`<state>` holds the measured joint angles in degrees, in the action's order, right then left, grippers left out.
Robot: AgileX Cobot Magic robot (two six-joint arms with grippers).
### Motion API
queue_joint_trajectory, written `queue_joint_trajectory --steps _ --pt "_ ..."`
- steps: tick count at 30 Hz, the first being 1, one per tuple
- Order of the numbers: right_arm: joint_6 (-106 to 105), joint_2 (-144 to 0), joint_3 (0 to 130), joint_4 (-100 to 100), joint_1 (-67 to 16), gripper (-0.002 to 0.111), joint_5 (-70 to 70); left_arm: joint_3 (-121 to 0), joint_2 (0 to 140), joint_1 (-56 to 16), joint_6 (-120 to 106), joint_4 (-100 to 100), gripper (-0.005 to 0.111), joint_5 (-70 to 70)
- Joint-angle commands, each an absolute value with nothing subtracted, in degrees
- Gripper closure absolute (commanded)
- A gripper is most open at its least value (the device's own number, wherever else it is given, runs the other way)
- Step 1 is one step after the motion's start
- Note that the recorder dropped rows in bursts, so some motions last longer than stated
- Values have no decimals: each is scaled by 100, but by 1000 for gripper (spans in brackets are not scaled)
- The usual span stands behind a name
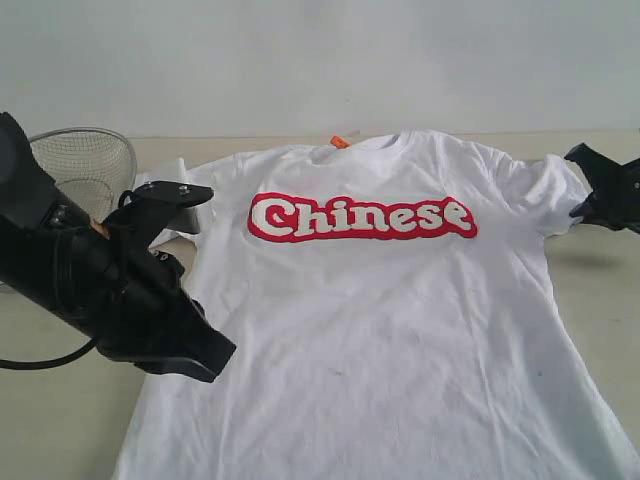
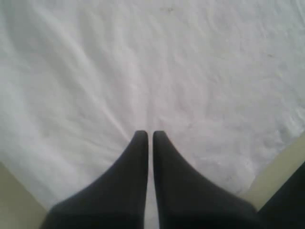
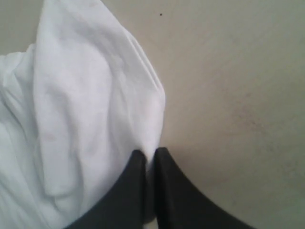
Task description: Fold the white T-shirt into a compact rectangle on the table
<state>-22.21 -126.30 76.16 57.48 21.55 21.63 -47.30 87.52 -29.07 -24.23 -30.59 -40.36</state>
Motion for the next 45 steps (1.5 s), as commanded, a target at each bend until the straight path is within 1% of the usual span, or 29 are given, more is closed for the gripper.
queue_joint_trajectory --steps 1,8,21,30,32,35,42,45 --pt "-2438 -12859 7631 5492 2101 108 2476 -4762 8736 -2923 -2401 -3086 102 -4036" --pt "-2448 -12849 8159 5519 2101 108 3041 -4762 8736 -2923 -2401 -3065 102 -4039" --pt "-2460 -12368 8200 5521 2101 108 2691 -4762 8736 -2923 -2401 -3065 102 -4027" --pt "-2660 -12105 8300 5521 2080 108 2959 -4762 8736 -2923 -2401 -3065 102 -4027" --pt "-2768 -12050 8300 5521 1980 108 3060 -4762 8736 -2923 -2401 -3065 102 -4027" --pt "-2965 -12050 8300 5530 1616 108 3275 -4762 8736 -2923 -2401 -3065 102 -4027" --pt "-3162 -12061 8300 5508 685 108 3197 -4762 8736 -2923 -2401 -3065 102 -4050" --pt "-3213 -12069 8300 5413 493 108 3196 -4762 8736 -2923 -2401 -3065 102 -4050"
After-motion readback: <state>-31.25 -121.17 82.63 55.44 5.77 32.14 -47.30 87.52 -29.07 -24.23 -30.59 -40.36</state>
